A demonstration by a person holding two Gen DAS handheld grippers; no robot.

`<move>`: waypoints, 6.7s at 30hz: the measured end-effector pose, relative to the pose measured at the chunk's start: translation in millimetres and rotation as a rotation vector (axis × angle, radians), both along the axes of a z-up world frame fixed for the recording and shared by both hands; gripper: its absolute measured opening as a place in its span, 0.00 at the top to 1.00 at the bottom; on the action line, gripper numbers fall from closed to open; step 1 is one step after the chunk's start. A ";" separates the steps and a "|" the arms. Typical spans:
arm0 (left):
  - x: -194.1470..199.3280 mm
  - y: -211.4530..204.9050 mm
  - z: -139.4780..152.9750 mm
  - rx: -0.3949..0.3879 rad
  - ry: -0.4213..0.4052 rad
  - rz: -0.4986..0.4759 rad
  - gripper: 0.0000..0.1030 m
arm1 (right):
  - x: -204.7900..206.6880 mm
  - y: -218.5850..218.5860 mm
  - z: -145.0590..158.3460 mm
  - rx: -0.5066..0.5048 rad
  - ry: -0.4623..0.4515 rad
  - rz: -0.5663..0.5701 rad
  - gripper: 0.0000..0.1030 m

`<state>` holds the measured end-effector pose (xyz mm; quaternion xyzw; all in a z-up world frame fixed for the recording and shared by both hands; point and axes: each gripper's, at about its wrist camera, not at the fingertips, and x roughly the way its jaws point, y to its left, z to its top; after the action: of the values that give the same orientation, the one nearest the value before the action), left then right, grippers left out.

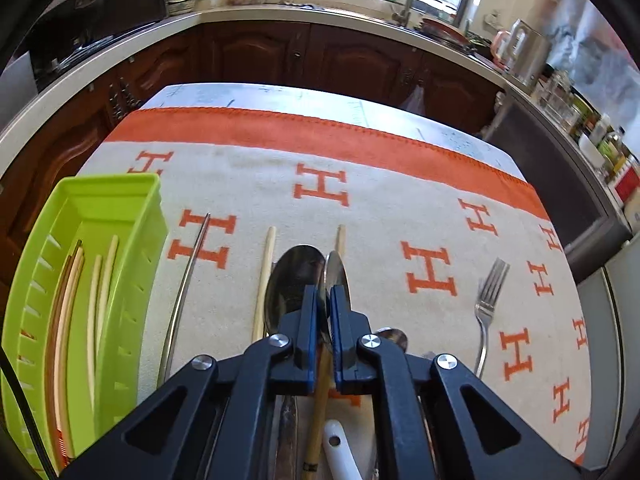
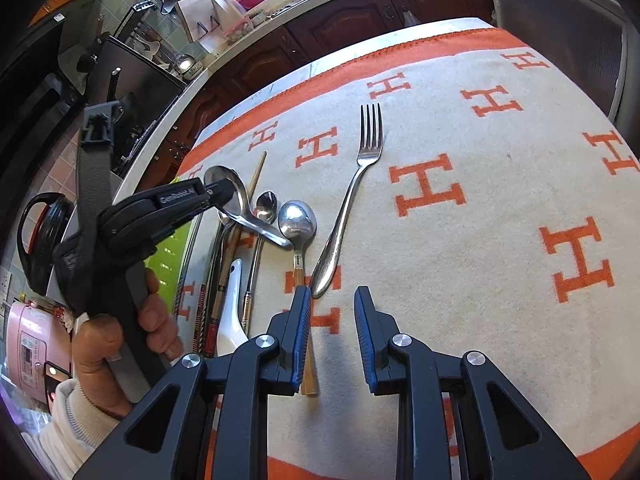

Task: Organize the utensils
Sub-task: 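Move the left tool back to the utensils and grasp a metal spoon, then carry the metal spoon into the green tray and open the left tool, then grasp the white ceramic spoon with the right tool and lift it, then lower the white ceramic spoon into the green tray and open the right tool, then move the left tool back to the utensils and grasp another metal spoon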

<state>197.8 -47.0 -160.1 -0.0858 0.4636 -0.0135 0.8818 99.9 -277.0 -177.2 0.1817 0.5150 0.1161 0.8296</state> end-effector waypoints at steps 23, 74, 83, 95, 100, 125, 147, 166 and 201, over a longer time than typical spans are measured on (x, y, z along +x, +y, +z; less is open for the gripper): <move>-75.5 104.7 107.6 0.109 0.051 -0.047 0.97 | -13.7 41.6 2.4 0.087 0.017 0.169 0.78; -147.4 165.0 49.7 0.124 0.119 -0.087 0.66 | -52.3 159.9 6.1 -0.347 -0.190 0.442 0.85; -158.1 167.3 41.2 0.083 0.135 -0.081 0.66 | -47.8 166.4 -15.2 -0.250 -0.073 0.452 0.90; -161.7 184.3 48.4 0.054 0.096 0.002 0.66 | -49.9 157.2 31.6 -0.093 -0.107 0.381 0.94; -164.5 194.3 53.9 0.036 0.072 0.033 0.66 | -45.4 166.2 61.2 -0.034 -0.141 0.383 0.94; -130.8 237.2 51.3 0.176 0.043 0.198 0.39 | 76.1 326.9 15.7 -0.230 -0.076 0.502 0.94; -147.7 203.6 63.3 0.225 0.056 0.164 0.30 | 16.7 278.5 56.0 -0.150 -0.105 0.489 0.70; -164.4 98.5 74.8 0.274 0.051 -0.016 0.29 | -51.3 117.0 75.4 -0.131 -0.112 0.287 0.67; -18.6 25.1 29.2 0.029 0.154 -0.116 0.42 | 12.1 -4.8 47.5 -0.069 -0.101 0.074 0.67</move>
<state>179.2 -21.8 -130.9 -0.0468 0.5341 -0.0509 0.8426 112.1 -281.9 -129.6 0.1281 0.4825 0.1378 0.8555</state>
